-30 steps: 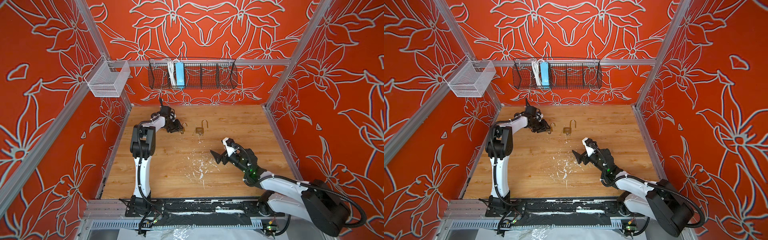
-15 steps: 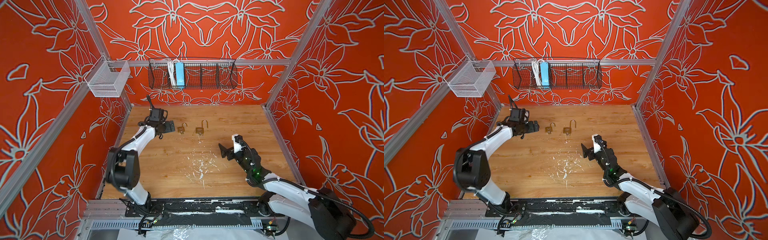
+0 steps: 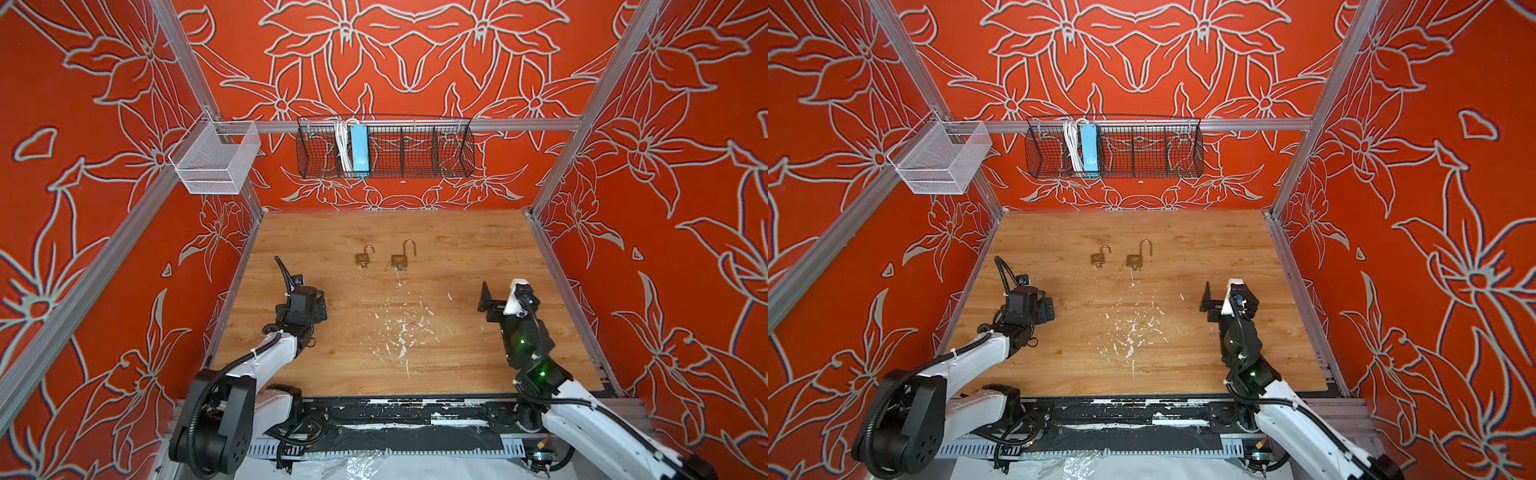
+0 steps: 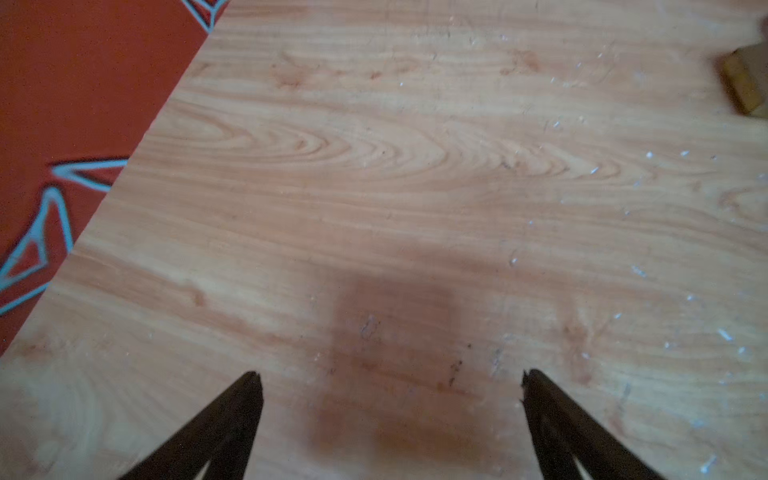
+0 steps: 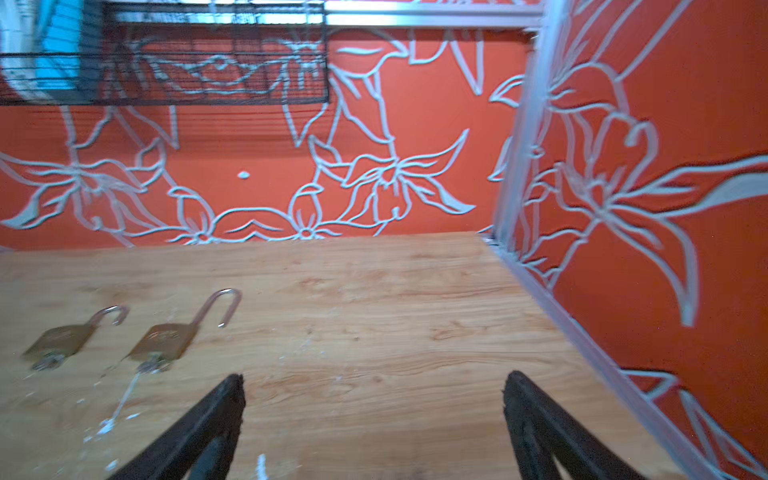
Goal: Unlock with the key
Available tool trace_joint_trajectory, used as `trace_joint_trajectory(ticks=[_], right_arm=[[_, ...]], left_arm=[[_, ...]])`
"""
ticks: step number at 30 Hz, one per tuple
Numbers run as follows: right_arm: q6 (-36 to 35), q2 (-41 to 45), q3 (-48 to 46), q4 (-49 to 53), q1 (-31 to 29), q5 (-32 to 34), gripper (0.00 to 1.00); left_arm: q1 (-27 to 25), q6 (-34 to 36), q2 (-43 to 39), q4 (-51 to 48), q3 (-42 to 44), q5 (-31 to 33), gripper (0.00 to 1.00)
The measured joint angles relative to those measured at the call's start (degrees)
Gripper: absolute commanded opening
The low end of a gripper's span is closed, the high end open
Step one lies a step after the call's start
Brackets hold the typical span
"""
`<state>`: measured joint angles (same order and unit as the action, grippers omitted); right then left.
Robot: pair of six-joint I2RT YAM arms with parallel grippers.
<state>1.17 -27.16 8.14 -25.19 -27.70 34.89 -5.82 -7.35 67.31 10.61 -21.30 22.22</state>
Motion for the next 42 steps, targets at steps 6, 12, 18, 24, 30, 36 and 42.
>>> trace_joint_trajectory(ticks=[6,12,18,24,30,36,42], right_arm=[[-1.2,9.0,-5.4,6.6,5.2,2.1,0.98],[-2.6,6.4,-7.9,7.2,8.4,-1.1,0.99],[-0.7,-10.8,-7.2,-2.2,18.3,-9.0,0.98],[-1.9,-35.1,0.9,-11.8,20.7,-19.3,0.97],[-4.3,-52.7,-0.7,-32.5,21.0,-26.2,0.98],[-5.0,-54.6,7.3,-25.9,24.8,-34.3,0.93],[-5.1,-53.2,6.1,-28.4,25.9,-38.0,0.92]], left_arm=[[1.8,4.7,8.4,21.1,2.7,-5.6,0.97],[2.9,5.9,10.1,22.2,2.6,-9.9,0.97],[3.0,6.1,10.1,23.0,2.5,-10.8,0.97],[3.0,6.1,10.1,23.0,2.5,-11.0,0.98],[3.1,6.1,10.1,23.0,2.5,-11.0,0.97],[3.1,6.1,10.1,23.0,2.5,-11.0,0.97],[3.8,6.1,10.1,22.4,1.4,-12.1,0.97]])
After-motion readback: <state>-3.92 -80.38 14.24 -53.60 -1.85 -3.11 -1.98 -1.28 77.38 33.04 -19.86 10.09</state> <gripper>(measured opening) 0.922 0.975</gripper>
